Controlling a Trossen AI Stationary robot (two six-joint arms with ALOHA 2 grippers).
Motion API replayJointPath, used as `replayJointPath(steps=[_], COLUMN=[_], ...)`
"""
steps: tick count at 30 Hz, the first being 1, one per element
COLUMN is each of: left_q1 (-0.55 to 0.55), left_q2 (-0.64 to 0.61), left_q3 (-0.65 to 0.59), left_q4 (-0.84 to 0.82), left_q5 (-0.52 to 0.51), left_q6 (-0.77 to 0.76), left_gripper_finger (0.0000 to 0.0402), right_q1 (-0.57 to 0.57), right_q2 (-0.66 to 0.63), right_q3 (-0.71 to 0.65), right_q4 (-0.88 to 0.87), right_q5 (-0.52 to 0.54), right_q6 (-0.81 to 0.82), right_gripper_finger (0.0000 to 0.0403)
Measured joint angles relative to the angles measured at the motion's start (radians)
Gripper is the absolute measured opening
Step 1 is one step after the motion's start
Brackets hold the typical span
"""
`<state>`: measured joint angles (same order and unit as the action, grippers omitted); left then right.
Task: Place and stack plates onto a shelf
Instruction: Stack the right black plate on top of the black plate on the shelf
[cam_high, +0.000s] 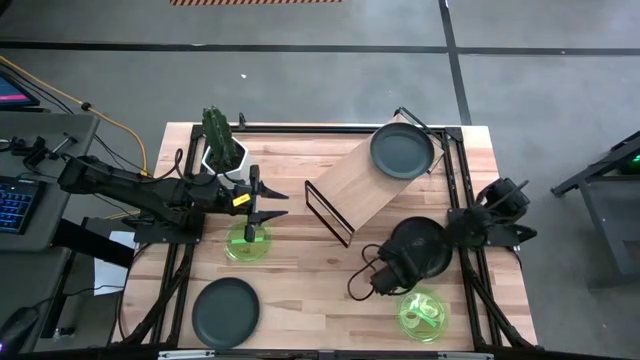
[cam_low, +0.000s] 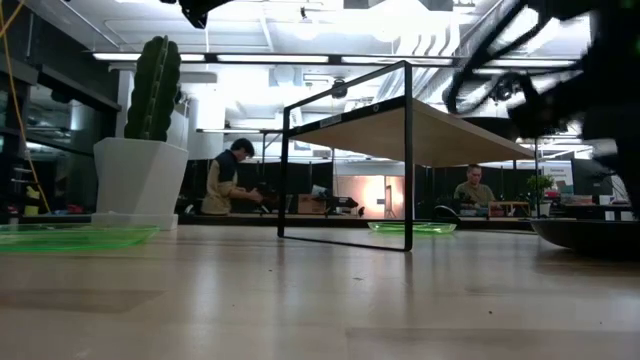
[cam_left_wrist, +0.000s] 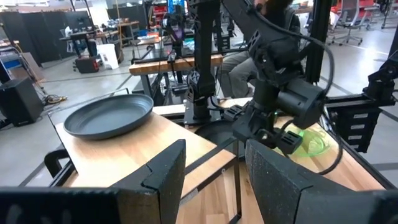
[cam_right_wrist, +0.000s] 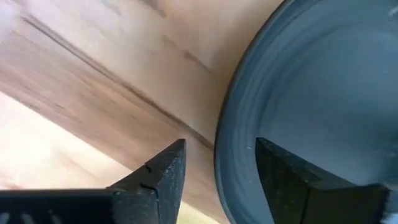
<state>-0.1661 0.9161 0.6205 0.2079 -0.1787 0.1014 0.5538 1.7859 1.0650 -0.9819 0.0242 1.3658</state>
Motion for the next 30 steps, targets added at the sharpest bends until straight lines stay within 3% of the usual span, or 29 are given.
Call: replayJointPath(steps=[11,15,20,30], left_q1=[0.000,0.000,0.000,0.000], left_q2=[0.000,0.000,0.000,0.000], left_q3=[0.000,0.000,0.000,0.000], left_q4=[0.004,0.005,0.004,0.006], left_q5=[0.000,0.000,0.000,0.000], left_q6=[-0.012,-0.012,-0.014,-0.013], left_gripper_finger=[0.0158,0.0158,0.0158,0.0158], right_q1=[-0.013,-0.013,-0.013,0.011], right_q2=[-0.005,-0.005,-0.013,-0.129], right_q3=[-0.050,-0.050,-0.054,0.026], right_q4=[0.044,0.047,0.021,-0.099], right_q5=[-0.026,-0.026,-0.022,-0.080], right_q6=[-0.039,-0.062,-0.070,-0.127], right_gripper_finger=[0.0162,0.0120,0.0019,0.0004])
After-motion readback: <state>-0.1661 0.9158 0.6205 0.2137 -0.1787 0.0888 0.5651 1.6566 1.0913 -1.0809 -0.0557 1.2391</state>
